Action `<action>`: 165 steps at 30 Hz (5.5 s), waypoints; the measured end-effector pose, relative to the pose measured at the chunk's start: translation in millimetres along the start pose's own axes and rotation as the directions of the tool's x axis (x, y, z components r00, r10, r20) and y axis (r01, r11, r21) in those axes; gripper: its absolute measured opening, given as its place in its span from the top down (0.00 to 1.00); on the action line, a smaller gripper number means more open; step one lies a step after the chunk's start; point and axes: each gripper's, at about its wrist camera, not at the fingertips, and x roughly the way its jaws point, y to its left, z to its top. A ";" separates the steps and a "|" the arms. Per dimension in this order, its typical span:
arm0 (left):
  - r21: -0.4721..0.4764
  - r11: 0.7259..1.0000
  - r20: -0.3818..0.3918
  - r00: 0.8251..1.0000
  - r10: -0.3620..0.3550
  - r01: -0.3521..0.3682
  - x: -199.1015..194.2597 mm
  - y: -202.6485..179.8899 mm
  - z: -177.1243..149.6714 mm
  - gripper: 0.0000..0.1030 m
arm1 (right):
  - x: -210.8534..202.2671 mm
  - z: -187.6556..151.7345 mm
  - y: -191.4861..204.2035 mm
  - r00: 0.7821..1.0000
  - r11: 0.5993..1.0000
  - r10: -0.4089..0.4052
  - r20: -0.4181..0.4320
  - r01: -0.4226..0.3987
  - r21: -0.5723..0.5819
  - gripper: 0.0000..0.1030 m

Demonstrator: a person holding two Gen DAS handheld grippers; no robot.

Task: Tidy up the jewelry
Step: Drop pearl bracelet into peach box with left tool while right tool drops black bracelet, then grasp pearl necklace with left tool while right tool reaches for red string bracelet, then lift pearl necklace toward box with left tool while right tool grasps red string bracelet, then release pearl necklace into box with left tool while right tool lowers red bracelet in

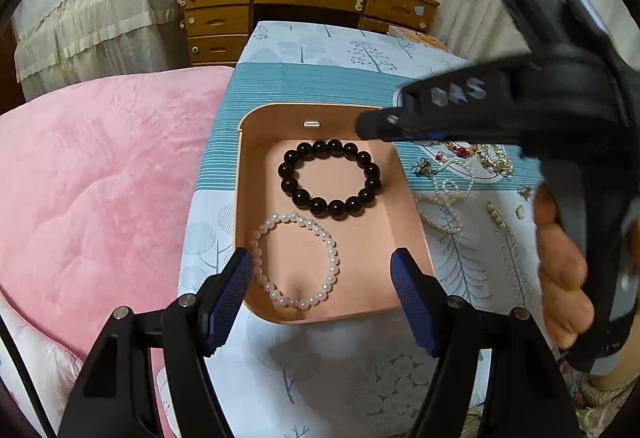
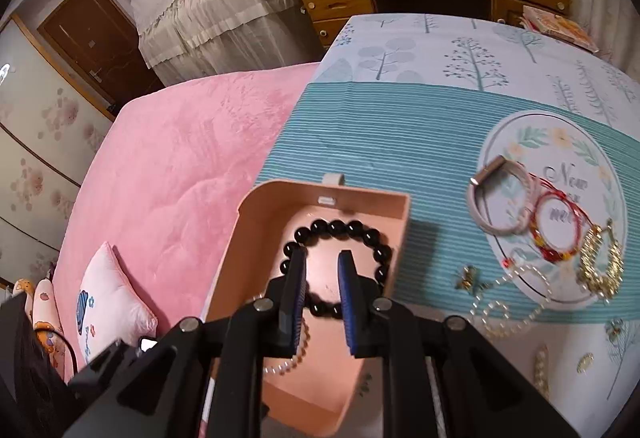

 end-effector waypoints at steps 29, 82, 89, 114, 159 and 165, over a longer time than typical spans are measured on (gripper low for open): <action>0.094 0.993 -0.005 0.998 -0.069 0.070 9.2 -76.3 27.1 0.32 | -99.0 -63.8 -122.0 0.979 0.985 -0.092 0.179 0.064 0.158 0.67; 0.418 0.908 -0.260 0.960 0.103 0.016 130.3 -148.3 60.6 0.94 | -66.1 -93.3 -211.8 0.988 0.981 0.003 0.153 -0.033 0.191 0.67; 0.211 0.968 -0.297 0.953 -0.065 0.132 122.9 -124.6 69.0 0.98 | -71.8 -90.7 -207.5 0.986 0.980 -0.014 0.164 -0.019 0.197 0.67; -0.079 0.943 -0.045 0.944 -0.328 0.324 19.8 -83.0 113.5 0.97 | -69.2 -48.7 -184.0 0.991 0.987 -0.037 0.127 0.016 0.162 0.67; -0.174 0.981 0.059 0.995 -0.079 0.088 -36.0 -1.5 63.1 0.79 | 32.3 17.8 -133.3 0.965 0.973 -0.218 -0.145 0.204 -0.104 0.90; -0.158 0.986 0.054 0.998 -0.037 0.045 -25.8 -3.3 58.2 0.59 | 9.8 18.1 -141.5 0.982 0.987 -0.163 -0.100 0.163 -0.016 0.90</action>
